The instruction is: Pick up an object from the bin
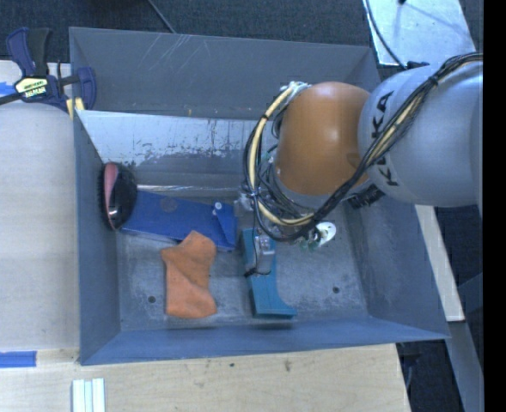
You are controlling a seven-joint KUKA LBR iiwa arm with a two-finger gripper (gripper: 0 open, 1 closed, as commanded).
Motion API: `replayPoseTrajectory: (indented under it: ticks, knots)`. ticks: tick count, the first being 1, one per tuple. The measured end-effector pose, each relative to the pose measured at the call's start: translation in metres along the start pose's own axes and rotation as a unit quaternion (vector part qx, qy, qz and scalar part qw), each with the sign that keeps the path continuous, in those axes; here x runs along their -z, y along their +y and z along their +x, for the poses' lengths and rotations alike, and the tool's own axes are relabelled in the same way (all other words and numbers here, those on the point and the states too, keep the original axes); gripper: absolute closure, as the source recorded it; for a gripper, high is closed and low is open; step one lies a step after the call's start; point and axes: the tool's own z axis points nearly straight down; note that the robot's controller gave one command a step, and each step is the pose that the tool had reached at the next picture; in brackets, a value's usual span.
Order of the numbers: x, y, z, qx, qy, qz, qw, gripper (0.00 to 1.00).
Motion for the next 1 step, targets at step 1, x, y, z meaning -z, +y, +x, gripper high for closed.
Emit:
replayPoseTrajectory:
  ticks: [1]
  knots:
    - [0.0004,0.0084,-0.0536,0.044,-0.0024,0.000,0.9990,0.00]
